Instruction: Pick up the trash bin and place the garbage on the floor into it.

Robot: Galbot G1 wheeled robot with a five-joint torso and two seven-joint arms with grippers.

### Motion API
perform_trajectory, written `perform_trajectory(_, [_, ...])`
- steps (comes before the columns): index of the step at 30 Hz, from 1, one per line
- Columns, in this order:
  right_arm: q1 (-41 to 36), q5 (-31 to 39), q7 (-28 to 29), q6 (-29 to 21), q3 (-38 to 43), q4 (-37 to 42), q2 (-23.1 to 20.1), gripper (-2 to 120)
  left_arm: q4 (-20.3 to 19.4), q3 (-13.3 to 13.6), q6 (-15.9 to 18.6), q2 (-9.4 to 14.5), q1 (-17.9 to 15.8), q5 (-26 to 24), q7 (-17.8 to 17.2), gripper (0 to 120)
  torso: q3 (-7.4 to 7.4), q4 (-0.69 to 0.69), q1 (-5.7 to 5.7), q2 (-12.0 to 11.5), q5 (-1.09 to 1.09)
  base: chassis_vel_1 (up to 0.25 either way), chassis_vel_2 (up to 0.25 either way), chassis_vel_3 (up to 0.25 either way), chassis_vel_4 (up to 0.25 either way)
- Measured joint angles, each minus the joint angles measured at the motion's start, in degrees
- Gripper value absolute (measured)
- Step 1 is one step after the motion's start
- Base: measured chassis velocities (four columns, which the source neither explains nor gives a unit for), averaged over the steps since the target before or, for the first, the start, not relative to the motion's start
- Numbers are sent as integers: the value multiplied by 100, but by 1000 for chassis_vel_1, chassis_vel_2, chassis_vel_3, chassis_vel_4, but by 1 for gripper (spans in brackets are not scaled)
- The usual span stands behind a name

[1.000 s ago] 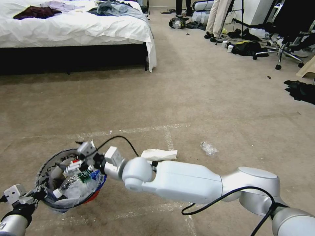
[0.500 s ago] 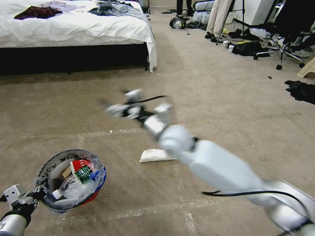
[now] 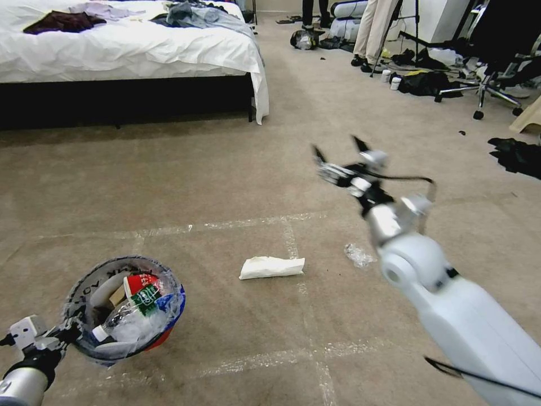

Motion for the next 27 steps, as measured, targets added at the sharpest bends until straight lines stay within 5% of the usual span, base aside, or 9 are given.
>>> perform_trajectory(11, [-2106, -737, -214, 737, 1551, 319, 498, 100, -62, -5, 0, 30, 58, -36, 9, 1, 0, 0, 0, 0, -2, 0, 0, 0, 0])
perform_trajectory(27, [-2451, -956, -212, 839, 1630, 312, 655, 100, -77, -40, -20, 77, 153, -81, 36, 1, 0, 1, 0, 1, -2, -16, 15, 13, -13])
